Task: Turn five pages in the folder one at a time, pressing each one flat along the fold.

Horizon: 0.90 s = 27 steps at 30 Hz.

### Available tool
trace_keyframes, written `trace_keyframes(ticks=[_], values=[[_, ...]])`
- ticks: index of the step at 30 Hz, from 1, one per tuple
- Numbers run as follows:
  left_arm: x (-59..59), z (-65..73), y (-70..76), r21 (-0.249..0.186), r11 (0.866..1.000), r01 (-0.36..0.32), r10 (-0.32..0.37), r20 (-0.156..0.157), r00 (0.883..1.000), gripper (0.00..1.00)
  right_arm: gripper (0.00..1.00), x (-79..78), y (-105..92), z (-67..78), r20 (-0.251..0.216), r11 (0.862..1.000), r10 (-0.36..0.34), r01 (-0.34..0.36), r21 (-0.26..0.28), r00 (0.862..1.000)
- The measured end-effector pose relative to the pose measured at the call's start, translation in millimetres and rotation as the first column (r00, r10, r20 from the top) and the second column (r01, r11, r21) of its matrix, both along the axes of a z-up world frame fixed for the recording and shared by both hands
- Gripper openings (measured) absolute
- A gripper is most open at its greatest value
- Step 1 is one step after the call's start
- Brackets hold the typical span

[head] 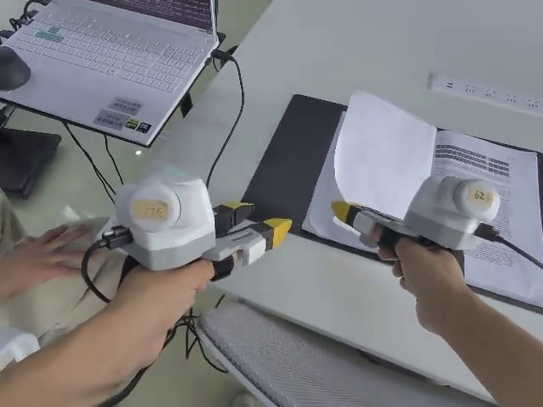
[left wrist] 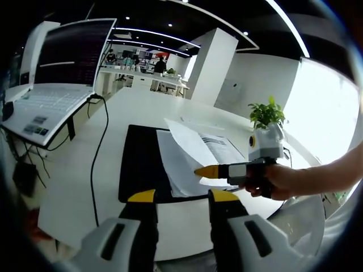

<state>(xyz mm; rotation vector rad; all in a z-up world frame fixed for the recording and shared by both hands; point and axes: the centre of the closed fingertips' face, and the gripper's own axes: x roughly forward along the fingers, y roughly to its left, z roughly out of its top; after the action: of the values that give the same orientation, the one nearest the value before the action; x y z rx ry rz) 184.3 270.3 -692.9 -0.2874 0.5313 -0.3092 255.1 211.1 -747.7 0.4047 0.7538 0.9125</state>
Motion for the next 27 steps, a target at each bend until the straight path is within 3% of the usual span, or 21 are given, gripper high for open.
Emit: trace_keyframes(ticks=[5,7,14,18,22,27], values=[[-0.9,0.0,3.9,-0.001,1.000,-0.012,0.012,0.004,1.000,0.34,0.00,-1.2,6.1,-16.6,-0.022,0.998,0.027,-0.028,-0.048,0.999],[-1.3,-0.2,4.4,-0.003,1.000,-0.014,0.014,0.002,1.000,0.34,0.00,3.7,5.2,-29.4,-0.043,0.997,0.033,-0.036,-0.070,0.999],[-0.4,-1.6,4.4,-0.005,1.000,-0.012,0.012,-0.003,1.000,0.34,0.00,-0.5,7.5,-46.8,-0.091,0.994,0.032,-0.041,-0.105,0.995],[2.2,-3.7,2.5,-0.004,1.000,-0.004,0.004,-0.007,1.000,0.34,0.00,-3.2,7.3,-50.3,-0.122,0.995,0.020,-0.032,-0.095,0.992],[5.6,-4.7,-0.1,-0.005,1.000,0.002,-0.002,-0.010,1.000,0.33,0.08,3.1,12.3,-54.6,-0.157,0.999,0.023,-0.028,-0.027,0.987],[12.8,-9.0,-5.3,0.000,1.000,0.021,-0.021,-0.018,1.000,0.33,0.10,7.6,13.4,-57.1,-0.157,0.999,0.034,-0.036,-0.008,0.987]])
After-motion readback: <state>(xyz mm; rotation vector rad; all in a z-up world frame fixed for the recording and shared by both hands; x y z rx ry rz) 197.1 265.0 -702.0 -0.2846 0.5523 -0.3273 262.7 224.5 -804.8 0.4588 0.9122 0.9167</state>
